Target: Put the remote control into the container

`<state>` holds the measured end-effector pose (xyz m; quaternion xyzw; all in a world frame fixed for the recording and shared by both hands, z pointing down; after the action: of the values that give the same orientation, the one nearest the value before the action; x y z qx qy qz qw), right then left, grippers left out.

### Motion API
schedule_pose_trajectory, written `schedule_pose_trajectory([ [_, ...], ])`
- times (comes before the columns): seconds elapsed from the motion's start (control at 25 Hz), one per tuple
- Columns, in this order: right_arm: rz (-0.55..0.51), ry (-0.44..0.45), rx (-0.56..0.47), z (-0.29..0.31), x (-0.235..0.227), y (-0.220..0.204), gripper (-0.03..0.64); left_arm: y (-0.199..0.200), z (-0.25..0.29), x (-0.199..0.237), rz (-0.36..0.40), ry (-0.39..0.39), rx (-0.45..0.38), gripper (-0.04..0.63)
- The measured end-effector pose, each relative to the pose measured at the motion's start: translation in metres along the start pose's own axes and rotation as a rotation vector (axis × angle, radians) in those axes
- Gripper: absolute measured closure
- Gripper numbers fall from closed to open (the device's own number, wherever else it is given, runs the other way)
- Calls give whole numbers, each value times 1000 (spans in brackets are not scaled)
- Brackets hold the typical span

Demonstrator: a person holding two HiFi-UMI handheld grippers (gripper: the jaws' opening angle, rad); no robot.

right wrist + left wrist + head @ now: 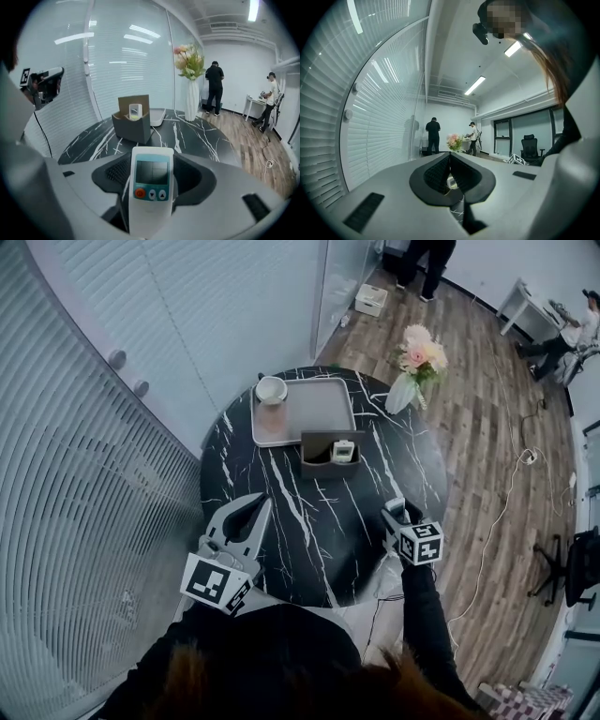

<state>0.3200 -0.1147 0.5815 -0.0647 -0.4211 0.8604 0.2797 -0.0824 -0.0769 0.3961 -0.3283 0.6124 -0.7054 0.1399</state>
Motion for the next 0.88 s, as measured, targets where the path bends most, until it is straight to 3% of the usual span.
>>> schedule_pose_trajectory([
  [0.36, -6, -85, -377, -39, 60, 68, 337, 1, -1, -1, -7, -21, -13, 586],
  [0.88, 53, -155, -580, -72, 122, 138, 337, 0, -3, 9, -30, -12, -42, 586],
])
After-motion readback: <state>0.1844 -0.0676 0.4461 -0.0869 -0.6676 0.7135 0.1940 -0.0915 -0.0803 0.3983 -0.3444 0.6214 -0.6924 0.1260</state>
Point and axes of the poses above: the fingertips, and each gripper's own axes: z forward along the fingers, x to its left, y out of its top, the point moved 10 cm from there along -z, backward along the fingers, and after that the axes turned 15 degrees about -z, right-handed, at the moved point
